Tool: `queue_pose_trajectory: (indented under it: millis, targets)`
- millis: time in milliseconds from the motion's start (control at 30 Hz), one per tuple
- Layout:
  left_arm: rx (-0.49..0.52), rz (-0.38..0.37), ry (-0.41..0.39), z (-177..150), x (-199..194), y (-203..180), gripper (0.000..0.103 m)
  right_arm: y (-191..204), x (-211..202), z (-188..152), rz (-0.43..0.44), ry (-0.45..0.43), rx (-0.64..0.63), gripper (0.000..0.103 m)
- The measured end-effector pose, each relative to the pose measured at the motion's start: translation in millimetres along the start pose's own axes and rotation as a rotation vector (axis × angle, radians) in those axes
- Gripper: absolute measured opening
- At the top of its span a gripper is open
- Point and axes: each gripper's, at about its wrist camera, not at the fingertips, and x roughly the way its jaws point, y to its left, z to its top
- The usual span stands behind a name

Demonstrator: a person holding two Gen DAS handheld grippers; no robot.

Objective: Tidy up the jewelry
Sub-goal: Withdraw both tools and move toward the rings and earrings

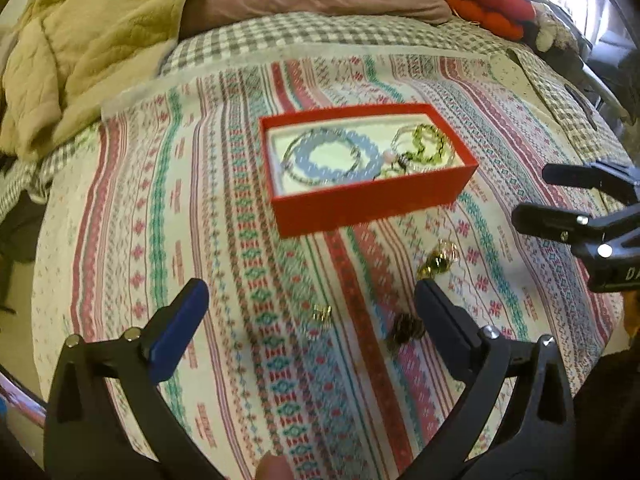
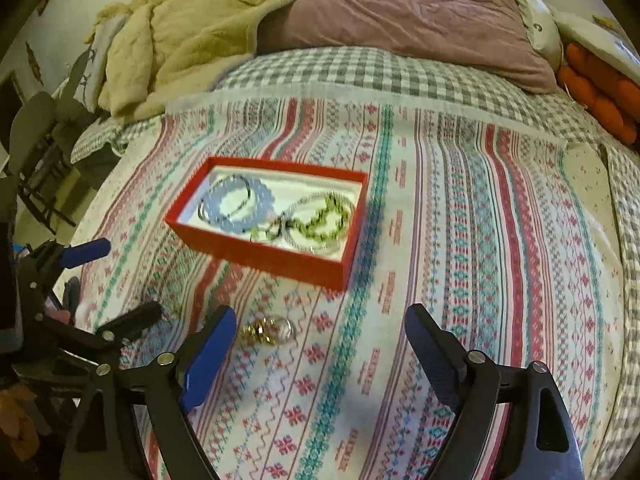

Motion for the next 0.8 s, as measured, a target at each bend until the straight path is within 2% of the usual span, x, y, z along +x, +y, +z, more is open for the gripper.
queue_pose_trajectory:
  millis: [300,433,633,800]
  targets:
    - [0.003,0.032,0.066,-28,10,11,0.102,0,19,-24,-0.065,0.083,-0.074,0.091]
    - [0.042,0.037,0.100,-43,17,1,0.102,0,26,-34,-0.078,0.126,-0.098,0.091]
    - [0.054,-0.003,0.130,-53,28,-18,0.102,-5,37,-41,-0.095,0.194,-0.090,0.091]
    - [0.052,-0.052,0.122,-51,31,-33,0.102,-8,38,-40,-0.096,0.196,-0.076,0.091]
